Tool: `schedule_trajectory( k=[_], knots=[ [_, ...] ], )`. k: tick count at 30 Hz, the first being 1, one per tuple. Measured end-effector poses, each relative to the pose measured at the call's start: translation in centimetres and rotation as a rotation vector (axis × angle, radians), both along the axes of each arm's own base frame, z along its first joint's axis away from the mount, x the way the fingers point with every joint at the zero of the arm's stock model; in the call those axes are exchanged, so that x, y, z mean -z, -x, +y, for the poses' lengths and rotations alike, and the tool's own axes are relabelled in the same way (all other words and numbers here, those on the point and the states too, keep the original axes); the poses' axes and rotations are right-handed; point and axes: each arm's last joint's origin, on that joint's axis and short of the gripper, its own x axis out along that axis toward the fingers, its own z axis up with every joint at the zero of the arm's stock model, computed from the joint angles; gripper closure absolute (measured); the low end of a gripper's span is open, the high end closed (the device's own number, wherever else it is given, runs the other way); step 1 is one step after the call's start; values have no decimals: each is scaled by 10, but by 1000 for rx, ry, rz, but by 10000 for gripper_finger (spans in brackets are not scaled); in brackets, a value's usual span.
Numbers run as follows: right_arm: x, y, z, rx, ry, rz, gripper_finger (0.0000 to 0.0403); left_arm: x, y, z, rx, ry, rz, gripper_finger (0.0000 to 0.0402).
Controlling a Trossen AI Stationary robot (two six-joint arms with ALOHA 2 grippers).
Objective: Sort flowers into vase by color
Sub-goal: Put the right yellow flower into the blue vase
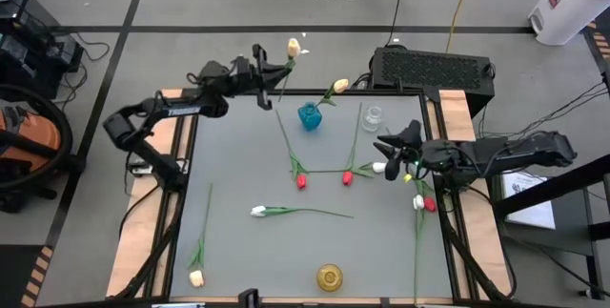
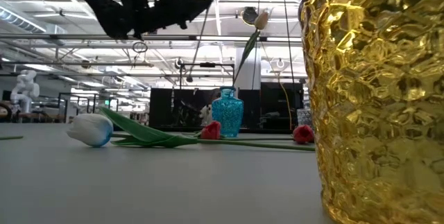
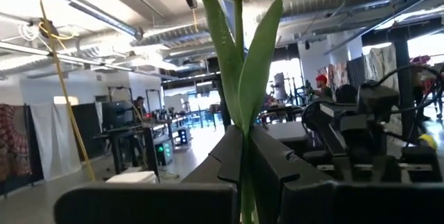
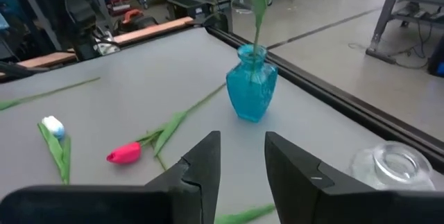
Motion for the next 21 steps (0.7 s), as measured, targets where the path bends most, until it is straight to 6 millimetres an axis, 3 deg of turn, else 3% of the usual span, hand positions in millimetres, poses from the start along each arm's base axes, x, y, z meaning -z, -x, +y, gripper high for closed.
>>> schedule_trajectory(
  k=[9,21],
  knots=[
    [-4,-11,1,-18,51,-42,298,-9,-20,11,71,30,-81,385],
    [-17,-20,2,-36,141,-148,298,-14,-34,2,118,16,-104,385]
  ],
)
